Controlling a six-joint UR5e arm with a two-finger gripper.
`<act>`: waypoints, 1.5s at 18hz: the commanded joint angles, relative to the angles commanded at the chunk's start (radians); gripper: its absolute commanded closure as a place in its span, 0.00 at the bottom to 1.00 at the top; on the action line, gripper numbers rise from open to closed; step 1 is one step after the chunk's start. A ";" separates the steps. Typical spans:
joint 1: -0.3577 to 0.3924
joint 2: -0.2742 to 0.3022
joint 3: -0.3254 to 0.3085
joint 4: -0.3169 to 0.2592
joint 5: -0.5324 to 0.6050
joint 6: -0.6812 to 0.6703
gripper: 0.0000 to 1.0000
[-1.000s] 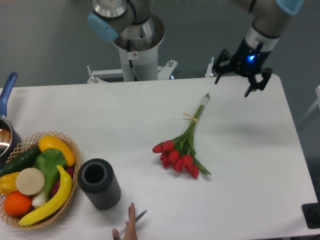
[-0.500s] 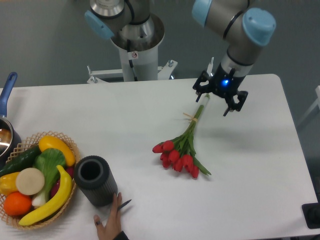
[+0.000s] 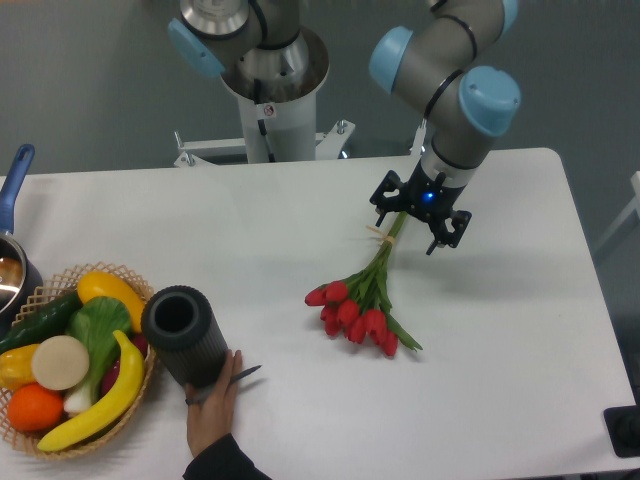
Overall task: Pick up the flowers from the table
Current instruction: 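Lower the gripper around the tulip stems and close it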
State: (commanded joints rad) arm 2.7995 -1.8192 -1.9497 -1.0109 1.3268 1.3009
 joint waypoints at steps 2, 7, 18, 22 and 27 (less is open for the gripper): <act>-0.015 -0.012 0.008 0.002 0.023 -0.032 0.00; -0.049 -0.029 0.040 0.012 0.063 -0.072 0.00; -0.101 -0.068 0.005 0.087 0.064 -0.081 0.00; -0.103 -0.071 -0.012 0.087 0.064 -0.083 0.00; -0.103 -0.072 -0.023 0.087 0.064 -0.083 0.00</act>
State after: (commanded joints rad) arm 2.6967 -1.8914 -1.9727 -0.9235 1.3913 1.2180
